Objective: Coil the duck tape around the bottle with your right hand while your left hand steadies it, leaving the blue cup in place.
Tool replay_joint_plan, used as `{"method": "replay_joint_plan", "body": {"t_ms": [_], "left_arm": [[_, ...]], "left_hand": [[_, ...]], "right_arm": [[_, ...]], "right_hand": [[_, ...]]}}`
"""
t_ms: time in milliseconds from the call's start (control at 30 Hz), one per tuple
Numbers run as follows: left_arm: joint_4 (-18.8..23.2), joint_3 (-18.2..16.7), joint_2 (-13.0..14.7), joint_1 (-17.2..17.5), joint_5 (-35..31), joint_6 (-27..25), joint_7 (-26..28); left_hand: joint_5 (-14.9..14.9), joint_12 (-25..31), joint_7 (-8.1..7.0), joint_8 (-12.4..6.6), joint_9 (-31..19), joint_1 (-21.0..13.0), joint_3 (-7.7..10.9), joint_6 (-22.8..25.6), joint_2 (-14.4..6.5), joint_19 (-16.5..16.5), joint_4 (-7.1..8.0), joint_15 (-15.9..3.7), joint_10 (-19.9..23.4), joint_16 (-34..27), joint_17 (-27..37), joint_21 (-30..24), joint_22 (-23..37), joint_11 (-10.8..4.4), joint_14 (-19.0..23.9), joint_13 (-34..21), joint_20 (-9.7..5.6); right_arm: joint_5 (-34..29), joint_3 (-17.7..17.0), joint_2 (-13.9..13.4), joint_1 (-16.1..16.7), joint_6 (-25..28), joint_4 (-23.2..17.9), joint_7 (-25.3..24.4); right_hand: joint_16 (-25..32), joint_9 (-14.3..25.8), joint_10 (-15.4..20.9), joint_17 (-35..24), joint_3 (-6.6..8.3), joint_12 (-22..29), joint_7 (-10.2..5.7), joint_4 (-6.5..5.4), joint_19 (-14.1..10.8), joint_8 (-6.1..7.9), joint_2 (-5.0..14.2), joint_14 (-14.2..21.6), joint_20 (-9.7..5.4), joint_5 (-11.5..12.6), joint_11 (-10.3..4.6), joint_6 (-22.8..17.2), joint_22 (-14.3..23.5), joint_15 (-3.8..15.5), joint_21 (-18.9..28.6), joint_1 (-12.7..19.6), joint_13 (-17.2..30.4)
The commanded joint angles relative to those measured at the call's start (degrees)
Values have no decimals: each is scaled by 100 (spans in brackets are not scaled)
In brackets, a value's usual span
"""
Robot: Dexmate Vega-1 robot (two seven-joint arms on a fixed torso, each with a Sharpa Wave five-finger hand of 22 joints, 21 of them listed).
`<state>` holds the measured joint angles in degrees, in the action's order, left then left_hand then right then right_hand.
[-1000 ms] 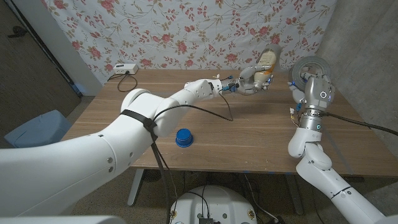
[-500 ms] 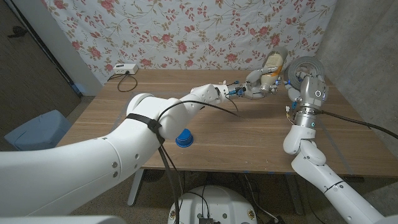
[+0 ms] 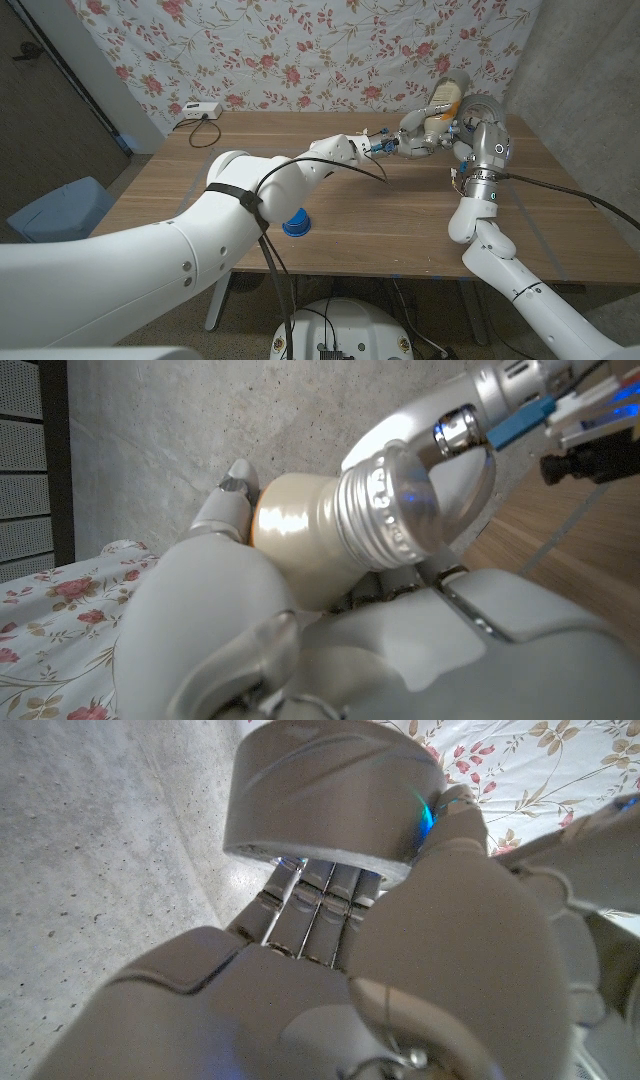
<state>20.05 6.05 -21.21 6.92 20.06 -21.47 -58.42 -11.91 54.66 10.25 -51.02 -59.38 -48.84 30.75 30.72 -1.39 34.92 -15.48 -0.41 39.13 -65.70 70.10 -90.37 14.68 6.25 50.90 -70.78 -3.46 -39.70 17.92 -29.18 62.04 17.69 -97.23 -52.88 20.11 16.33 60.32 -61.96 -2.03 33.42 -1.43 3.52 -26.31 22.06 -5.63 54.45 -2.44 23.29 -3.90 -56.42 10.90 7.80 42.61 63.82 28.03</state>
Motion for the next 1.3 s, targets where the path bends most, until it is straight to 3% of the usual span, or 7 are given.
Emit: {"method": "replay_joint_plan", "body": {"t_ms": [33,300,667,767,933,1100,1300], "left_arm": [[4,-86,-106,-38,40,-21,-211],[-16,-304,-211,-4,56,-34,-36],[-25,-732,-332,67,-118,-116,162],[234,-840,-355,230,-223,-308,201],[370,-1063,-377,314,-372,-562,381],[388,-1270,-374,298,-530,-884,547],[153,-1387,-336,127,-661,-671,627]], "left_hand": [[-64,1813,-545,-2245,-1155,769,1706,785,-1024,64,1670,-838,959,-131,27,20,29,-1027,647,-9,-35],[-75,1941,-538,-2329,-1106,820,1740,778,-1024,81,1686,-835,933,-191,23,17,21,-1028,652,-6,-39],[-161,2329,-579,-2726,-1131,961,1861,857,-1017,332,1710,-941,1017,-400,17,-6,5,-1086,842,-7,-144],[-341,2655,-703,-3097,-1146,1077,2004,1113,-987,667,1732,-1042,1220,-535,8,-15,39,-1183,1071,-13,-328],[-1240,3491,-786,-3869,-1151,1469,2329,1488,-890,1621,1818,-1151,1711,-1001,34,-21,470,-1377,1967,-33,-753],[-1610,3594,-549,-3962,-1177,1611,2474,1922,-839,2095,1666,-1143,2257,-1335,55,-69,928,-1208,2366,-47,-701],[-1804,3552,-649,-3922,-1174,1804,2540,1853,-815,2108,1625,-1121,2208,-1469,40,64,1227,-1265,2354,-50,-711]], "right_arm": [[80,200,-36,-171,-235,219,62],[91,211,-71,-188,-218,247,49],[149,169,-71,-212,-269,294,-42],[129,171,-76,-219,-247,289,-53],[101,178,-84,-229,-218,289,-67],[75,196,-82,-268,-190,297,-67],[50,208,-82,-313,-156,310,-68]], "right_hand": [[-10,4,454,-12,29,-10,-655,23,-49,48,1331,57,-132,36,-450,-704,13,540,41,1311,33],[-18,2,454,-29,29,-20,-657,26,-42,48,1331,59,-146,34,-454,-701,14,541,55,1308,44],[-39,9,457,-44,31,-37,-652,29,-36,50,1334,59,-147,33,-448,-690,13,537,74,1303,53],[-47,2,459,-46,34,-45,-653,33,-30,49,1334,57,-148,33,-438,-697,12,540,79,1307,50],[-51,3,456,-57,34,-46,-657,37,-30,49,1334,62,-150,33,-439,-692,12,542,88,1308,68],[-57,3,452,-65,33,-54,-647,39,-32,45,1330,62,-149,32,-438,-681,12,544,98,1307,72],[-67,10,461,-76,33,-65,-649,38,-28,51,1335,63,-157,32,-436,-684,11,541,109,1301,70]]}}
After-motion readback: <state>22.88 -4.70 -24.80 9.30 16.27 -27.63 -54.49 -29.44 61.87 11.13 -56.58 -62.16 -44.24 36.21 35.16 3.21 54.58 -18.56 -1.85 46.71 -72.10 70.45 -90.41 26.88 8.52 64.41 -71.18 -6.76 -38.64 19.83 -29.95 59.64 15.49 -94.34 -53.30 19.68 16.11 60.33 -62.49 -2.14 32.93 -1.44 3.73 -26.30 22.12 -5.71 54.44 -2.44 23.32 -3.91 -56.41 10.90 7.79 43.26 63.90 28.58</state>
